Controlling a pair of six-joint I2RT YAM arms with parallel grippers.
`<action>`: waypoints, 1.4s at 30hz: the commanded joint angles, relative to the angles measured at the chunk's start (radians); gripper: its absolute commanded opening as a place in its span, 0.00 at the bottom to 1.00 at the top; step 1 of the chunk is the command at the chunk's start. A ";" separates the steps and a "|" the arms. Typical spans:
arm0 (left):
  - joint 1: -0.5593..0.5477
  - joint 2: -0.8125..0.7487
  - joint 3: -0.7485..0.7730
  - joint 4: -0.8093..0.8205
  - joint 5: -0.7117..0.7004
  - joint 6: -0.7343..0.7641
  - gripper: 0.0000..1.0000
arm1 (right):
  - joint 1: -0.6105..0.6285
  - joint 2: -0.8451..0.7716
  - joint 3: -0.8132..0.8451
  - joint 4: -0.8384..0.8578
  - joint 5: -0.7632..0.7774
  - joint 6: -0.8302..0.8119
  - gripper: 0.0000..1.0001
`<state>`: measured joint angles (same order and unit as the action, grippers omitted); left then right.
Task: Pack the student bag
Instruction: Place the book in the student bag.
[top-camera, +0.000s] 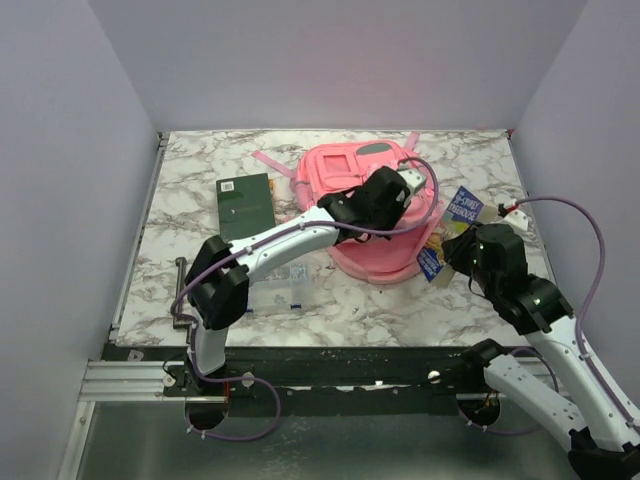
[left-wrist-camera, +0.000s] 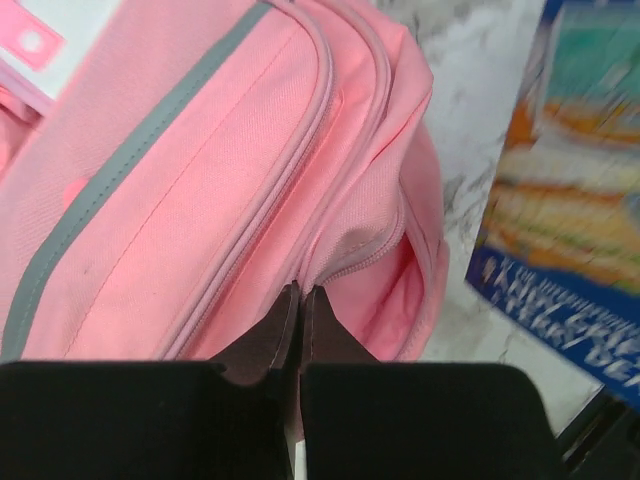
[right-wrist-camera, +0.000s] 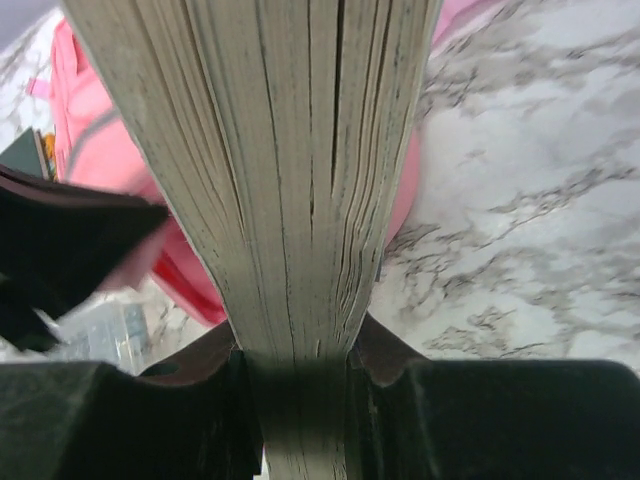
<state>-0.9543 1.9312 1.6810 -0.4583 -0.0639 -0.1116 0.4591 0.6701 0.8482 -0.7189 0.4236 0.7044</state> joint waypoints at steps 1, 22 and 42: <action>0.051 -0.115 0.131 0.038 -0.070 -0.079 0.00 | 0.007 0.019 -0.038 0.128 -0.132 0.083 0.00; 0.043 -0.132 0.282 0.008 0.186 -0.069 0.00 | -0.007 0.247 -0.452 1.113 -0.264 0.665 0.00; 0.046 -0.031 0.576 -0.275 0.302 0.058 0.00 | -0.020 0.979 -0.382 2.024 -0.159 0.625 0.01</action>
<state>-0.8997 1.8973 2.1696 -0.7799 0.1352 -0.0612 0.4374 1.5383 0.3843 0.9909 0.2008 1.3712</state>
